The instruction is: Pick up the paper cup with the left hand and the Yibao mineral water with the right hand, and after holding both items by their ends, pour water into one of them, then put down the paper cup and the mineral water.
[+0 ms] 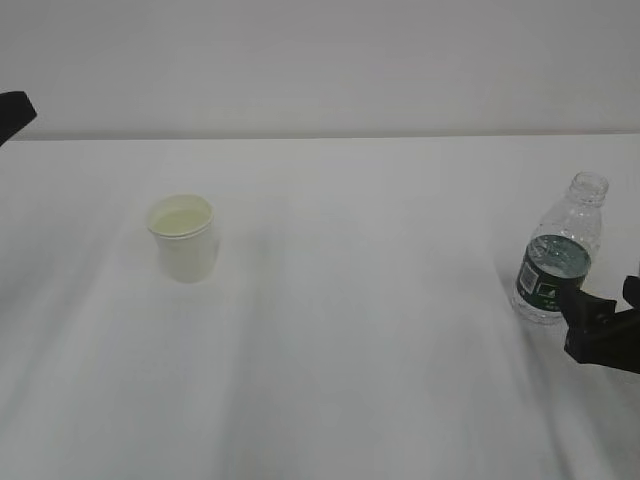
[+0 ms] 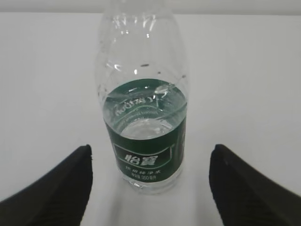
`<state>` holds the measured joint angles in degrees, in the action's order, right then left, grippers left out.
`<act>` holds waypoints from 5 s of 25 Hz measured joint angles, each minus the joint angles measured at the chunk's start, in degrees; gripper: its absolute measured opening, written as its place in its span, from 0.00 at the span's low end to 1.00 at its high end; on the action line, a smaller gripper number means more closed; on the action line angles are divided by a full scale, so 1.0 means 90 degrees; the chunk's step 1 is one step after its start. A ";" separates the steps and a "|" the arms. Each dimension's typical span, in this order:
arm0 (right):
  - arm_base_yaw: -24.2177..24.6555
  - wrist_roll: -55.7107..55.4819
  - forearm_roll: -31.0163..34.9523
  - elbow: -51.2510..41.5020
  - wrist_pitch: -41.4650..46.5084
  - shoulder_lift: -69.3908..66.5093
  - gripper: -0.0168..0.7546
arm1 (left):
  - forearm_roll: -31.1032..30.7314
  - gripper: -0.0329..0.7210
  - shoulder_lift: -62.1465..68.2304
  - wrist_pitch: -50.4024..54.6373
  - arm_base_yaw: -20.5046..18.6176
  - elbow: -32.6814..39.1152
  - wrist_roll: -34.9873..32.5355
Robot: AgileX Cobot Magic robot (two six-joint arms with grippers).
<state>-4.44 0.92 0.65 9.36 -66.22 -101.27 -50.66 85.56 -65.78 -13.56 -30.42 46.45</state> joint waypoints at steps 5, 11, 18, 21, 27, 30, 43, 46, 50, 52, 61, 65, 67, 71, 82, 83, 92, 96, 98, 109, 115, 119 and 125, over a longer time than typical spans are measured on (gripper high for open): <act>0.0000 -0.0225 -0.0010 -0.0274 0.0000 0.0432 0.78 | 0.0030 0.60 -0.0318 0.0000 0.0000 0.0000 0.0489; 0.0000 -0.0353 -0.0012 -0.0383 0.0000 0.1001 0.78 | 0.0217 0.59 -0.1017 -0.0014 0.0000 0.0000 0.0677; 0.0000 -0.0466 -0.0024 -0.0406 0.0000 0.1381 0.78 | 0.0316 0.58 -0.1683 -0.0051 0.0000 0.0000 0.0877; 0.0000 -0.0481 -0.0024 -0.0406 0.0000 0.1429 0.78 | 0.0283 0.57 -0.1891 -0.0015 0.0000 -0.0159 0.0945; 0.0000 -0.0543 -0.0073 -0.0406 0.0010 0.1469 0.78 | 0.0272 0.57 -0.1994 0.0038 0.0000 -0.0441 0.1441; 0.0000 -0.0587 -0.0176 -0.0406 0.0015 0.1757 0.78 | 0.0259 0.57 -0.2062 0.0068 0.0000 -0.0616 0.1592; 0.0000 -0.0498 -0.0073 -0.0234 0.0998 0.3467 0.78 | 0.0259 0.57 -0.2974 0.1749 0.0000 -0.1513 0.2477; 0.0000 -0.0471 -0.0073 -0.0050 0.1441 0.3650 0.78 | 0.0317 0.57 -0.3028 0.2138 0.0000 -0.1513 0.2843; 0.0000 -0.0458 -0.0073 0.0426 0.2404 0.4043 0.78 | 0.0461 0.54 -0.3028 0.2313 0.0000 -0.1586 0.3041; 0.0000 -0.0312 -0.0073 0.0762 0.3050 0.4269 0.78 | 0.0461 0.53 -0.3028 0.2421 0.0000 -0.1794 0.3103; 0.0000 0.0279 -0.0006 0.2197 0.5176 0.4511 0.78 | -0.0481 0.52 -0.3045 0.3634 0.0145 -0.2618 0.4459; 0.0000 0.0304 0.0056 0.2572 0.5820 0.4511 0.78 | -0.0555 0.52 -0.3045 0.4015 0.0209 -0.2618 0.4809; 0.0000 0.0317 0.0059 0.2723 0.6138 0.4511 0.78 | -0.0699 0.52 -0.3045 0.4114 0.0225 -0.2618 0.4945; 0.0000 0.0342 0.0059 0.2952 0.6724 0.4691 0.78 | -0.1426 0.52 -0.3045 0.4208 0.0230 -0.2618 0.5550; 0.0000 0.0663 0.0059 0.3070 0.7559 0.5389 0.78 | -0.1515 0.51 -0.3056 0.4223 0.0384 -0.2672 0.5893; 0.0000 0.0663 0.0059 0.3070 0.7650 0.5477 0.78 | -0.1515 0.51 -0.3087 0.4264 0.0384 -0.2726 0.5873; 0.0000 0.0677 0.0059 0.3070 0.8123 0.6127 0.78 | -0.1769 0.51 -0.3988 0.6616 0.0398 -0.2984 0.5635; 0.0000 0.0677 0.0059 0.3070 0.8237 0.6138 0.78 | -0.1769 0.48 -0.4174 0.6983 0.0398 -0.2984 0.5625; 0.0000 0.0677 0.0059 0.3070 0.8276 0.6169 0.78 | -0.1769 0.47 -0.4199 0.6980 0.0398 -0.2984 0.5625; 0.0000 0.0677 -0.0073 0.3196 0.9184 0.6895 0.78 | -0.1604 0.45 -0.4345 0.6577 0.0413 -0.2817 0.5648; 0.0000 0.0677 -0.0073 0.3686 0.9917 0.6996 0.78 | -0.2413 0.45 -0.4608 0.6043 0.0441 -0.2549 0.5785; 0.0000 0.0666 -0.0107 0.3961 1.0296 0.7011 0.78 | -0.2568 0.45 -0.4668 0.5928 0.0482 -0.2299 0.6525; 0.0000 0.0666 -0.0165 0.4227 1.0743 0.7341 0.78 | -0.2661 0.44 -0.4680 0.5781 0.0482 -0.2034 0.6896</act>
<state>-4.44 6.91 -0.83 47.40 30.47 -35.20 -74.61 43.44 -13.75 -9.23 -48.72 108.51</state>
